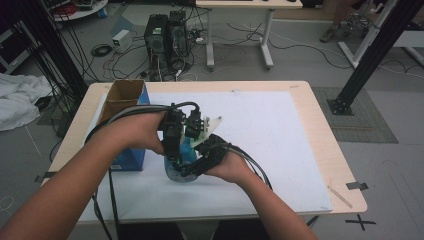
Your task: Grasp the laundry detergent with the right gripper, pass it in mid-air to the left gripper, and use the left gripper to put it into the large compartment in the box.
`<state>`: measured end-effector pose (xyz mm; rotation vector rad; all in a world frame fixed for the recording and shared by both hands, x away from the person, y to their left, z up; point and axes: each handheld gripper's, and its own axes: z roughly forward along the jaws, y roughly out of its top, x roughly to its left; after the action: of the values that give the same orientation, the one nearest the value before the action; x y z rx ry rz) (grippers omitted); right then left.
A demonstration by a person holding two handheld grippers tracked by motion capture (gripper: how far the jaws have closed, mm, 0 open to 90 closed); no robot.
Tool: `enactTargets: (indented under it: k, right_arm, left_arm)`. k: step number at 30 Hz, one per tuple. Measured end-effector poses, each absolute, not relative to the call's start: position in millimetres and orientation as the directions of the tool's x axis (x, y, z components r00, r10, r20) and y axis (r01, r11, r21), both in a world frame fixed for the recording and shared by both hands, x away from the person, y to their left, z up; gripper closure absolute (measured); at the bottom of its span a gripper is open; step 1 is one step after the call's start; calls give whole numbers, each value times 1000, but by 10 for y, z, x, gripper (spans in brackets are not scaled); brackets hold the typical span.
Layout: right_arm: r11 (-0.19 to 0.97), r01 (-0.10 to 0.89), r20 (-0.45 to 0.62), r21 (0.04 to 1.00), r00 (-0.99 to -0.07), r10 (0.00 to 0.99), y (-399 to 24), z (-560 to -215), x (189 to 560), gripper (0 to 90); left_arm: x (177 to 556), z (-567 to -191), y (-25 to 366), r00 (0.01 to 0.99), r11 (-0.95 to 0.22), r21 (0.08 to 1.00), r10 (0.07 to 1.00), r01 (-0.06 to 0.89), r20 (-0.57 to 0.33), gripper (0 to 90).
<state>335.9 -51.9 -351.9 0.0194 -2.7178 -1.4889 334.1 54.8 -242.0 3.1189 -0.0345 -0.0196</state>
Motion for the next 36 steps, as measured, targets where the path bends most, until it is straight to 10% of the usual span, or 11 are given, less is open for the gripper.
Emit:
enactTargets:
  k: [20, 36]
  right_arm:
    - [522, -10, 29, 853, -997, -66, -527, -3481, 3344, 442]
    - [518, -6, 11, 855, -1000, -29, -694, -3365, 3308, 232]
  left_arm:
    - [3328, -2355, 543, 999, -999, 42, -27, -25, -40, 388]
    - [3346, -2255, 573, 999, -999, 38, 7, 9, -37, 387]
